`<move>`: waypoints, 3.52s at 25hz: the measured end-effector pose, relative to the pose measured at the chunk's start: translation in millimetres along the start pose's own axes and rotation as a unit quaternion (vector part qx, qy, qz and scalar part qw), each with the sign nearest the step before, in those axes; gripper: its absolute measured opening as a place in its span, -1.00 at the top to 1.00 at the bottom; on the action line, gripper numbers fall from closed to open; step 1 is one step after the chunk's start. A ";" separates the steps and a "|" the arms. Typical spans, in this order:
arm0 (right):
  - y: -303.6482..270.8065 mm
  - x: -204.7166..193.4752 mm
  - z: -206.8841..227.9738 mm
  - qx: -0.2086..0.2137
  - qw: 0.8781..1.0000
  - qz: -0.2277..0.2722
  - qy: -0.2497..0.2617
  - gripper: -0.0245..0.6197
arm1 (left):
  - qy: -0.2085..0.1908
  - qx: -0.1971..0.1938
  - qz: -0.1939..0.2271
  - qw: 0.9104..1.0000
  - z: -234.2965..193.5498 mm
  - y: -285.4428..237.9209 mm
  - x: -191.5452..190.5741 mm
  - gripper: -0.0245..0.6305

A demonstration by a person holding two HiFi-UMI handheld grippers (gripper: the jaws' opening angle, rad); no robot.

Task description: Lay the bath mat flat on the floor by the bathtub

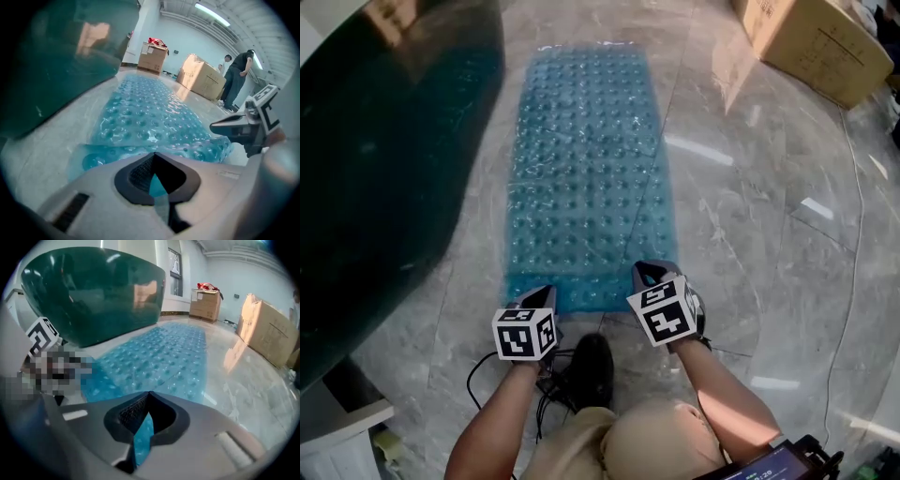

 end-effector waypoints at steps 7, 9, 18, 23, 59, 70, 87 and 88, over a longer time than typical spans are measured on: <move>10.9 -46.6 -30.7 -0.002 0.999 -0.030 0.039 0.90 | 0.000 -0.010 0.035 0.999 17.9 43.8 -0.5 0.91; 15.5 -60.5 -45.7 0.011 0.998 -0.038 0.041 0.90 | -0.004 -0.016 0.039 0.999 15.2 57.9 1.9 0.91; 13.9 -111.0 -76.4 0.013 0.999 -0.014 0.048 0.90 | -0.071 -0.018 -0.013 0.997 26.6 7.9 -22.6 0.91; 51.2 -81.5 -65.9 0.062 0.997 0.030 -0.020 0.90 | -0.049 -0.040 -0.047 0.997 22.8 15.3 -60.3 0.91; 27.2 -158.2 -123.9 0.094 0.992 -0.078 -0.018 0.90 | 0.168 -0.073 -0.070 0.981 -11.9 59.8 -161.6 0.91; 22.1 -136.0 -91.8 0.185 0.972 -0.113 -0.090 0.90 | -0.038 -0.134 0.197 0.971 28.9 107.8 -60.8 0.91; 243.2 104.2 -70.3 0.083 0.919 0.385 -0.015 0.90 | -0.132 -0.064 0.450 0.881 126.0 242.7 116.1 0.91; 252.3 108.1 -77.8 0.075 0.910 0.407 -0.018 0.90 | -0.135 -0.061 0.459 0.876 129.0 249.2 116.8 0.91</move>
Point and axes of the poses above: the fingertips, and each gripper's own axes: y backward along the fingers, z to its right, x out of its top, the point moved 10 cm from there along y, backward along the fingers, and after that the axes turned 5 degrees about -z, right-handed, at the moved point
